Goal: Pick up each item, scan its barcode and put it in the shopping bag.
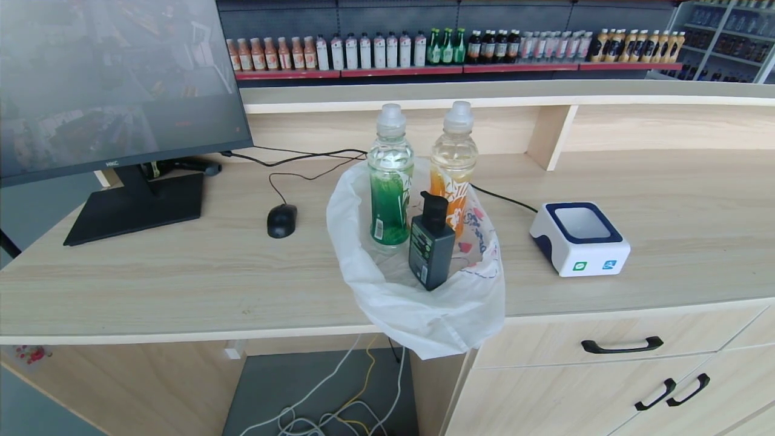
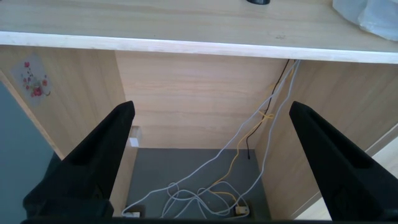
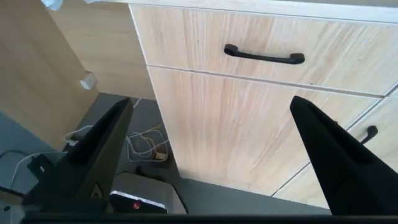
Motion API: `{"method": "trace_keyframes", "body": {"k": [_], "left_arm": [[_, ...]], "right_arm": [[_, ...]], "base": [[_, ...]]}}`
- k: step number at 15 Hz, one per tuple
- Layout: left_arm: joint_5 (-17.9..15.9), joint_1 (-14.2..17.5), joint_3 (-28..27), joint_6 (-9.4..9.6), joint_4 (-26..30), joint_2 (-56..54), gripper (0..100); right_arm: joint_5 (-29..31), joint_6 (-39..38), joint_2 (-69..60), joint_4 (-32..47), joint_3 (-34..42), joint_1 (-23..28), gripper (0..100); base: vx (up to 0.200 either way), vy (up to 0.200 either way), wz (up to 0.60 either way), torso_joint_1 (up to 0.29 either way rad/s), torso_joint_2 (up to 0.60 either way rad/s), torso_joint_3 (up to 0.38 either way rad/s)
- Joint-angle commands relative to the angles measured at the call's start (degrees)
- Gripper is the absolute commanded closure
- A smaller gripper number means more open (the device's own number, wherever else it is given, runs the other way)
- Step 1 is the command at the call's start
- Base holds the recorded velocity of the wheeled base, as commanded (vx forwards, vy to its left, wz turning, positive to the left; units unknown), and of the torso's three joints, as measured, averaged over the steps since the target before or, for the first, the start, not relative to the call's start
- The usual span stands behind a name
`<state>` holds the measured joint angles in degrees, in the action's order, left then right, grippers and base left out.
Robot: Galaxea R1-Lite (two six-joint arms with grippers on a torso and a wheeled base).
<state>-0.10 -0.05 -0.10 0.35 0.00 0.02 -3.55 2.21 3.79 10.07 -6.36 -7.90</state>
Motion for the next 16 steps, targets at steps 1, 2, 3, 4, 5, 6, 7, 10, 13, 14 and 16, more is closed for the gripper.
{"method": "trace_keyframes", "body": {"k": [1, 2, 3, 4, 5, 6, 7, 10, 13, 14, 16], "left_arm": [[0.01, -0.04, 0.01, 0.0, 0.0, -0.02, 0], [0.01, -0.13, 0.01, 0.0, 0.0, -0.02, 0], [0.01, -0.13, 0.01, 0.0, 0.0, -0.02, 0], [0.01, -0.04, 0.01, 0.0, 0.0, -0.02, 0], [0.01, -0.04, 0.01, 0.0, 0.0, -0.02, 0], [0.01, -0.04, 0.01, -0.09, 0.0, -0.02, 0], [0.01, -0.04, 0.01, -0.09, 0.0, -0.02, 0], [0.01, -0.04, 0.01, -0.09, 0.0, -0.02, 0], [0.01, -0.04, 0.01, -0.09, 0.0, -0.02, 0], [0.01, -0.04, 0.01, -0.09, 0.0, -0.02, 0], [0.01, -0.04, 0.01, -0.18, 0.0, -0.02, 0]], "right_arm": [[0.03, 0.08, -1.95, -0.05, 0.12, 9.66, 0], [-0.85, -0.01, -3.62, -0.23, 0.21, 8.16, 0], [-5.86, 0.61, -3.79, -0.58, 0.74, 7.99, 0], [-11.22, 1.4, -3.79, -2.69, 1.88, 7.99, 0], [-10.6, 1.66, -3.79, -5.24, 3.02, 7.99, 0], [-7.53, 3.86, -3.79, -13.23, 6.36, 7.99, 0], [-6.74, 5.62, -3.79, -14.29, 6.36, 7.99, 0], [-6.82, 4.56, -3.44, -11.92, 6.28, 8.08, 0], [-6.47, 1.75, -2.91, -12.09, 6.28, 8.78, 0], [-6.21, 1.84, -3.79, -12.27, 6.28, 8.51, 0], [-6.21, 1.84, -3.79, -12.35, 6.36, 8.43, 0]], "base": [[0.0, 0.0, 0.0, 0.0, 0.0, 0.0], [0.0, 0.0, 0.0, 0.0, 0.0, 0.0], [0.0, 0.0, 0.0, 0.0, 0.0, 0.0], [0.0, 0.0, 0.0, 0.0, 0.0, 0.0], [0.0, 0.0, 0.0, 0.0, 0.0, 0.0], [0.0, 0.0, 0.0, 0.0, 0.0, 0.0], [0.0, 0.0, 0.0, 0.0, 0.0, 0.0], [0.0, 0.0, 0.0, 0.0, 0.0, 0.0], [0.0, 0.0, 0.0, 0.0, 0.0, 0.0], [0.0, 0.0, 0.0, 0.0, 0.0, 0.0], [-0.1, 0.0, 0.0, 0.001, 0.0, 0.001]]}}
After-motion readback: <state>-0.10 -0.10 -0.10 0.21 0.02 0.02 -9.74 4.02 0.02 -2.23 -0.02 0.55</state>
